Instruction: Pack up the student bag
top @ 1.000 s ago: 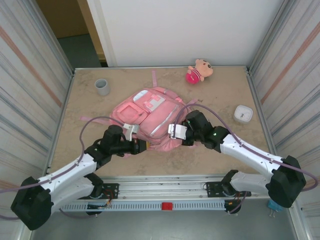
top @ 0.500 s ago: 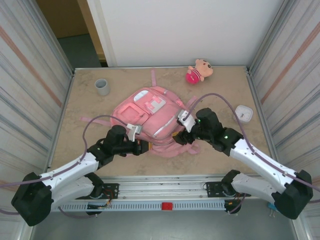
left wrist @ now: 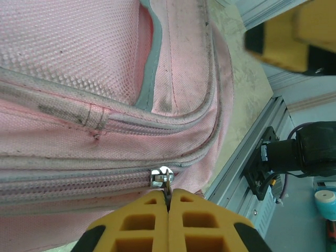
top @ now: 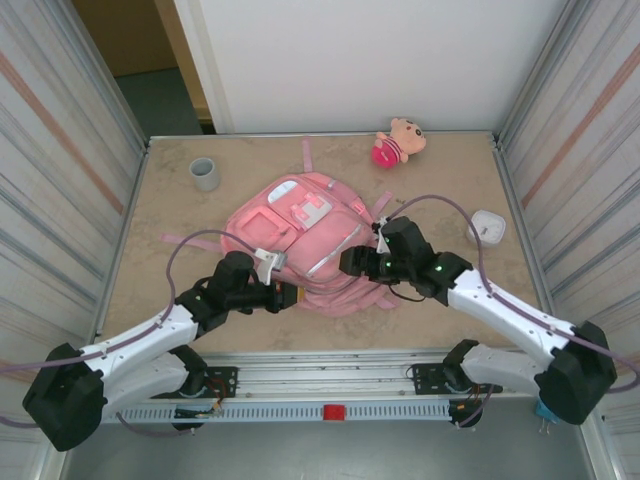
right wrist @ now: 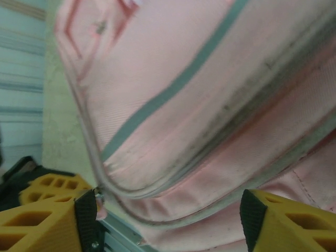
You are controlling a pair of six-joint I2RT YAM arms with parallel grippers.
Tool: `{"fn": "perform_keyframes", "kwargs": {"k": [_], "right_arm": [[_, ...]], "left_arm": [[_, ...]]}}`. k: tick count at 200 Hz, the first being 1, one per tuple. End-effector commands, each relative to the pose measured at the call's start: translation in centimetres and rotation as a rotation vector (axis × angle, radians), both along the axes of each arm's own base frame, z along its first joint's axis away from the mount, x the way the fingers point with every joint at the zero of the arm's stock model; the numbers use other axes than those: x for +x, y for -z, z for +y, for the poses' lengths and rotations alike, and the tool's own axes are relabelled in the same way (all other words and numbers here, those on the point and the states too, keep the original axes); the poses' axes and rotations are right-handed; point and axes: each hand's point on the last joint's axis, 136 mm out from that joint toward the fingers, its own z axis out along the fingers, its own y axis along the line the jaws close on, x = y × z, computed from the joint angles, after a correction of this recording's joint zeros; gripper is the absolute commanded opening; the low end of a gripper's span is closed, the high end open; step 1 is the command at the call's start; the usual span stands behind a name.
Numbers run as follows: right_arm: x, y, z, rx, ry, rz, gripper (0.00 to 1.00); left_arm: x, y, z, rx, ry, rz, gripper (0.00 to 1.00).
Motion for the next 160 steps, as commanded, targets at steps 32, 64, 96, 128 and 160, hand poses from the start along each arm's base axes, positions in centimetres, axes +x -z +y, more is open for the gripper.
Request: {"fn": "perform_keyframes", "kwargs": {"k": [32, 64, 96, 128, 160], "right_arm": [[1.6, 1.5, 0.5, 0.059, 0.146, 0.094, 0.81], [1.7, 2.1, 0.3, 0.067, 0.180, 0.094, 0.82], [1.4, 2.5, -1.0, 0.041, 0.223, 0.089, 0.85], [0.9, 3.0, -1.5, 0.038, 0.223, 0.100, 0.86], [1.5, 2.5, -0.2, 0.106, 0.199, 0.082, 0.81]], "left_arm": [[0.6, -2.0, -0.4, -0.034, 0.012, -0.106, 0.05], [0.4, -2.4, -0.7, -0.054, 0.034, -0.121, 0.06], [0.4, -2.4, -0.7, -0.054, 0.036, -0.129, 0.06], [0.5, -2.7, -0.8, -0.066, 0.036, -0.134, 0.06], [0.5, -2.9, -0.9, -0.069, 0.041, -0.142, 0.06]]}}
